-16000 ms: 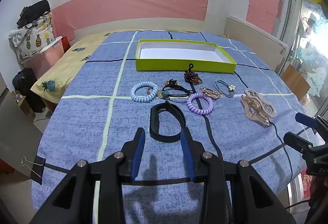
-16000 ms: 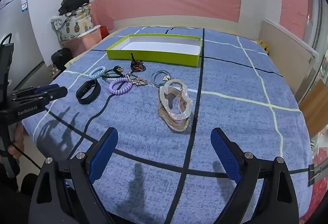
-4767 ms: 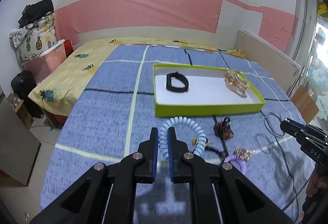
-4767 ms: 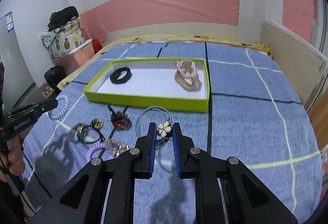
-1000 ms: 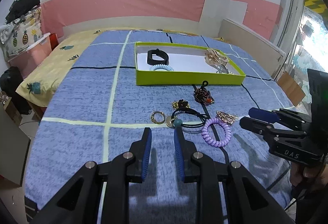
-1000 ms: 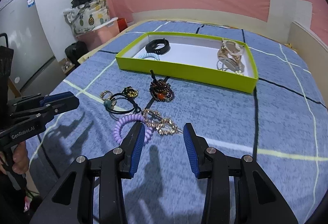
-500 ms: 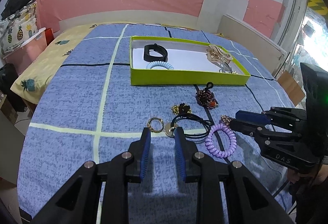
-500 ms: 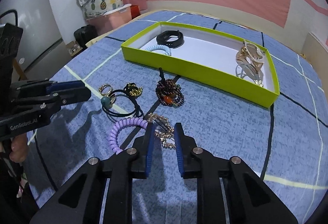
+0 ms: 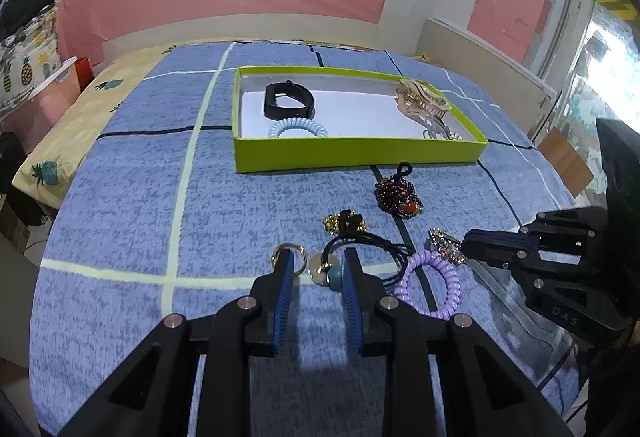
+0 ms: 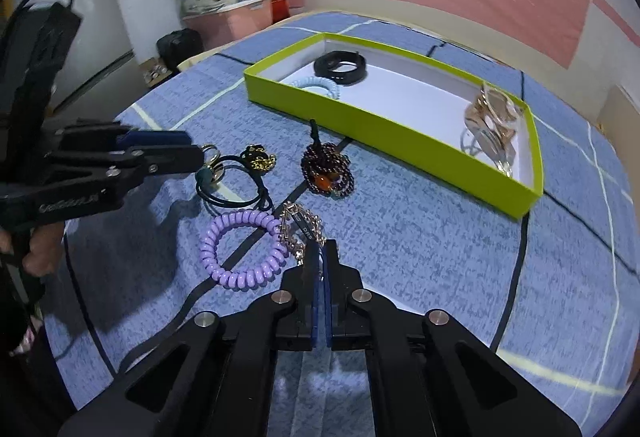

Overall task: Organize jewelry
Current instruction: 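Grasp the black hair tie with the left tool while the right tool grasps the gold chain, then carry the hair tie and gold chain into the green box and release both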

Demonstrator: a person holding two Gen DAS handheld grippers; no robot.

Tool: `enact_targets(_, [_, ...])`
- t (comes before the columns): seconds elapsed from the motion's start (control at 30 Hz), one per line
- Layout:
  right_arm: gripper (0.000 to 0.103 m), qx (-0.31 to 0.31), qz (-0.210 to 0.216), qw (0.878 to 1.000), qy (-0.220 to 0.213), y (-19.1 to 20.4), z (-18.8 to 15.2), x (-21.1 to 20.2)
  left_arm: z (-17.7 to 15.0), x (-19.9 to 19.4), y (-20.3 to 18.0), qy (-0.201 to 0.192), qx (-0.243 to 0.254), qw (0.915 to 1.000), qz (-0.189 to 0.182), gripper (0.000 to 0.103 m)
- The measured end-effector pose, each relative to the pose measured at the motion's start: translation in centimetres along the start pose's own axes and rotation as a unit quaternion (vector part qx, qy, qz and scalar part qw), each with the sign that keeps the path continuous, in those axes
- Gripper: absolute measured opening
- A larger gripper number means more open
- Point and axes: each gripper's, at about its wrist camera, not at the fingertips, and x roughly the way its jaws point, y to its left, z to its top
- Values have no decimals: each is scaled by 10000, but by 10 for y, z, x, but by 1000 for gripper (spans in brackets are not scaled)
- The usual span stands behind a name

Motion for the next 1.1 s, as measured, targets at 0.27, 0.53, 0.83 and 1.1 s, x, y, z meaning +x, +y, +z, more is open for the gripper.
enact_targets(0.27, [10, -249, 197, 9995, 33, -2, 4, 6, 5, 23, -3, 229, 290, 9993, 17, 26])
enact_targets(0.53, [3, -145, 61, 9999, 12, -3, 0, 3, 3, 24, -14, 189, 731, 9971, 85, 7])
enact_targets(0.83, [3, 193, -66, 9997, -107, -10, -9, -8, 2, 7, -12, -69, 711, 9974, 68, 2])
enact_targets(1.1, [3, 542, -102, 9977, -385, -12, -15, -25, -3, -12, -4, -276, 450, 9986, 86, 2])
